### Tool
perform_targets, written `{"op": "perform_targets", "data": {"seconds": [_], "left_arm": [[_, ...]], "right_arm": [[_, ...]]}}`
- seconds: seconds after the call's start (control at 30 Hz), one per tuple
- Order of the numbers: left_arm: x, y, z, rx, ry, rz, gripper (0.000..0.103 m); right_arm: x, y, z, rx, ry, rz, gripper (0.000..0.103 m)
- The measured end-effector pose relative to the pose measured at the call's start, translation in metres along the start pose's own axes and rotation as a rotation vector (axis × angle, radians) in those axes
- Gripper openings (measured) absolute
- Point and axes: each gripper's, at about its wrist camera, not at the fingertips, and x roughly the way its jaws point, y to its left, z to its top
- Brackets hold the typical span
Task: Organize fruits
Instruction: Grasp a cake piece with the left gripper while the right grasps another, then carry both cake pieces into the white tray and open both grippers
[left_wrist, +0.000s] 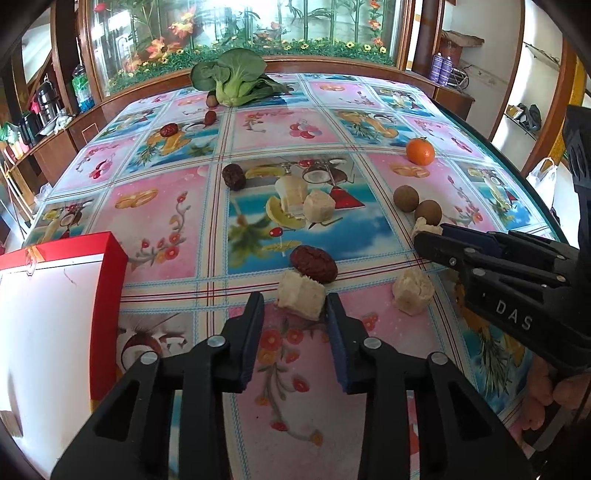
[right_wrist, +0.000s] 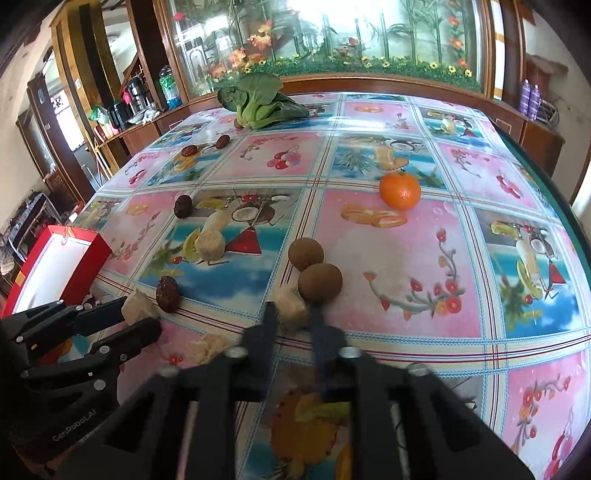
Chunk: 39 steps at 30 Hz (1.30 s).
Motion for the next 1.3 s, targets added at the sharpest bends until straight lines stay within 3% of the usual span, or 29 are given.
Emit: {"op": "perform_targets", "data": {"seconds": [0.07,0.37,0.67,0.87,1.1,1.3], "left_arm": [[0.0,0.002,0.0,-0.007,-0.001,0.001,0.029],[-0.013,0.013,-0.008,-0.058,-0.012,-0.015,0.029],[-0.068,0.033,-0.02,-0.1,-0.129,0.016,0.029],[-0.104,0.067,-0.037,-0.142,-0.189,0.086,0.029],[-0.128,0.13,-0.059,-0.234,-0.203,0.223,0.029],[-0.136,0.174,-0.079,-0.31,-0.197,0.283,0.029]], "right_arm": [[-0.001,-0.001,0.0,0.01,-0.006,0.002,0.013],[-0.018,0.0,0.0,0.021,-0.086,0.064,0.012],[-0.035,0.012,-0.001,-0.018,-0.182,0.103,0.012],[-0.041,0.026,-0.003,-0.021,-0.197,0.134,0.012],[-0.036,0.099,-0.008,-0.046,-0.163,0.309,0.012],[-0.026,0.18,-0.004,-0.16,-0.12,0.42,0.012]]}}
